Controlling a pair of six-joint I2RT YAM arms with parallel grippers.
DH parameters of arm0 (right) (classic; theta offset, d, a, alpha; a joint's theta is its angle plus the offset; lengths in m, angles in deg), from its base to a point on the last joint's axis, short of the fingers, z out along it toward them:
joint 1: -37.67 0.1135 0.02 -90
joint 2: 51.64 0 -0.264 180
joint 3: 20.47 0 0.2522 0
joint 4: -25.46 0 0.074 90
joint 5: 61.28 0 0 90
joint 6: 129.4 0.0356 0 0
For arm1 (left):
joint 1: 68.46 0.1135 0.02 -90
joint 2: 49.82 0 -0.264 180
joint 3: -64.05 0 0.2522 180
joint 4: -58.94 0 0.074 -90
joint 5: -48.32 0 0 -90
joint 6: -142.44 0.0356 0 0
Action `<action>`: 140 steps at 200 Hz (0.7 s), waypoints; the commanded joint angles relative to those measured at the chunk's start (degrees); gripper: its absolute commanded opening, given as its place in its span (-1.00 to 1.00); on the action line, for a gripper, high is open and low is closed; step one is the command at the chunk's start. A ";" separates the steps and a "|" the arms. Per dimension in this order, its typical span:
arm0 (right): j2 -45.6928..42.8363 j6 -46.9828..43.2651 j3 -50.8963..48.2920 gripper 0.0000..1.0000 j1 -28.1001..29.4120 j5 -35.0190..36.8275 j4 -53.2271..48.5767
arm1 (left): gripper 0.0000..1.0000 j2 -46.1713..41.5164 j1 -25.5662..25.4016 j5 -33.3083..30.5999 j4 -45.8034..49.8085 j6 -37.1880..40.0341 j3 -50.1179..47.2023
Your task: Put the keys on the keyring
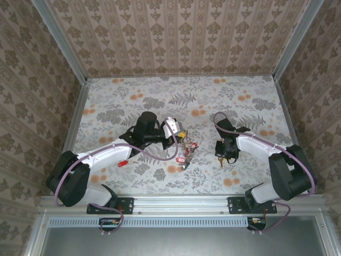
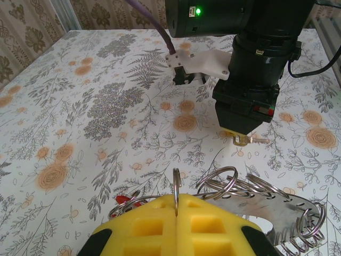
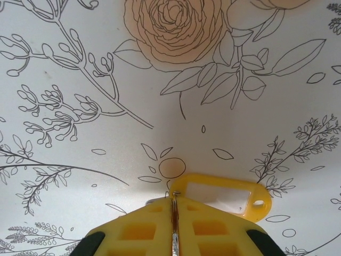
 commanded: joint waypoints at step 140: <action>1.67 -1.16 1.23 -0.75 -0.18 1.18 -2.66 | -1.00 -1.44 -0.13 0.54 -1.52 0.79 2.08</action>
